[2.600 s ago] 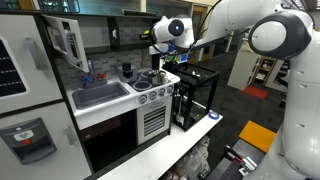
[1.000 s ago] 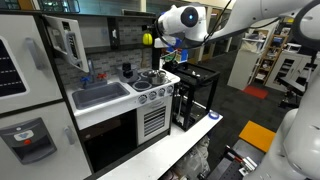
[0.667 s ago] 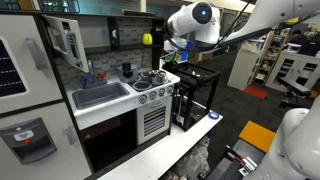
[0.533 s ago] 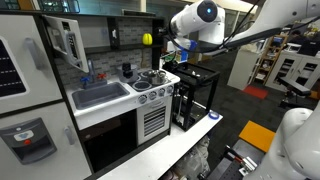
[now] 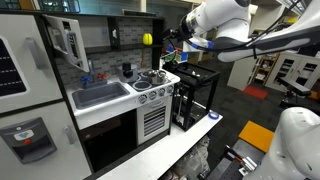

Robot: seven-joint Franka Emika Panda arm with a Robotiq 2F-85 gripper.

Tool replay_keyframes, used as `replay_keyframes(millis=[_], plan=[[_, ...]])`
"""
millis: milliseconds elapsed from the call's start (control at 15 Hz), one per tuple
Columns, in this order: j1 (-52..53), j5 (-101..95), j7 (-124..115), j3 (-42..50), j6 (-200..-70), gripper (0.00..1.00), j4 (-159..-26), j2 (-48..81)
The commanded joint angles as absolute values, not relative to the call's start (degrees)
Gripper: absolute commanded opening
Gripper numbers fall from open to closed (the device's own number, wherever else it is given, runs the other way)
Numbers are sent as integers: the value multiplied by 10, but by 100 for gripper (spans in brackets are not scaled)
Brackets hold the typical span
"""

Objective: Open the oven door and remove the yellow object.

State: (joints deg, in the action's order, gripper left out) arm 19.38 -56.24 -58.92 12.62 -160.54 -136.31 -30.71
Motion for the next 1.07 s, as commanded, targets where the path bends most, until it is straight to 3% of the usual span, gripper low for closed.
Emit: replay_keyframes(millis=[0,133,467,1000], plan=[[310,-417,-437,199,-1567,100,-1442,-420],[357,-360,-378,214,-1503,100,-1451,-484],[218,-104,-187,68,-1375,100,-1417,-544],[93,7,-115,0,-1264,100,-1356,-535]])
